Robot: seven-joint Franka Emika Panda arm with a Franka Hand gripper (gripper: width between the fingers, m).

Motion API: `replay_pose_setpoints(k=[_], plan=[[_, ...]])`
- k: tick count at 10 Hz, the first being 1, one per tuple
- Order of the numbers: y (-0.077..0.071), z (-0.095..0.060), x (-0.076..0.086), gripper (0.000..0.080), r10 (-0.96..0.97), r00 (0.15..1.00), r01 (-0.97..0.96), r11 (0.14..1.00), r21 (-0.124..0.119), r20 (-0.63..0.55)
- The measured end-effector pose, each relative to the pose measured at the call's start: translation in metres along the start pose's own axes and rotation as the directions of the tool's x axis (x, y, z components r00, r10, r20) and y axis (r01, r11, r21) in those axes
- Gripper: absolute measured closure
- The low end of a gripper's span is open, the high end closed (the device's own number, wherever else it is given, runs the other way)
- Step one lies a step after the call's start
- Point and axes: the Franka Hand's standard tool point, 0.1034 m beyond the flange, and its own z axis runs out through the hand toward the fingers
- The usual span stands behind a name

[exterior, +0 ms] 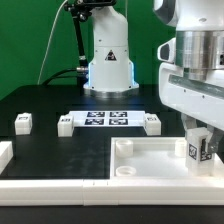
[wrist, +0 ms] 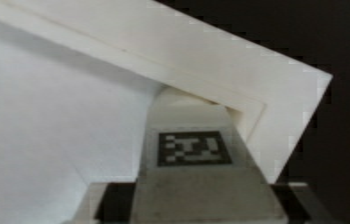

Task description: Assemble one leg

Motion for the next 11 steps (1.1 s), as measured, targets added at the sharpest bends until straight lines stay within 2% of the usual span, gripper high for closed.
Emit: replay_pose_setpoints(k=[2, 3, 4, 5, 6, 7, 10, 11], plan=[[0.0, 0.0, 0.0, 0.0506, -0.05, 0.999, 0.05, 0.999, 0.0, 0.0], [0.0, 0.0, 0.0, 0.0314, -0.053, 0.999, 0.053, 0.999, 0.001, 0.0], [-0.003, 0.0, -0.001, 0.0203, -0.102, 0.995, 0.102, 0.994, 0.024, -0.007], [-0.003, 0.0, -0.003, 0.0166, -0.228, 0.974, 0.228, 0.973, 0.024, -0.011], [-0.004, 0.0, -0.007, 0.0166, -0.322, 0.947, 0.322, 0.946, 0.028, -0.015], [-0.006, 0.0, -0.012, 0.0153, -0.504, 0.863, 0.505, 0.863, 0.032, -0.028], [-0.009, -0.001, -0.013, 0.0151, -0.763, 0.644, 0.765, 0.644, 0.03, -0.047], [-0.01, -0.002, -0.012, 0.0151, -0.842, 0.537, 0.844, 0.536, 0.025, -0.056]])
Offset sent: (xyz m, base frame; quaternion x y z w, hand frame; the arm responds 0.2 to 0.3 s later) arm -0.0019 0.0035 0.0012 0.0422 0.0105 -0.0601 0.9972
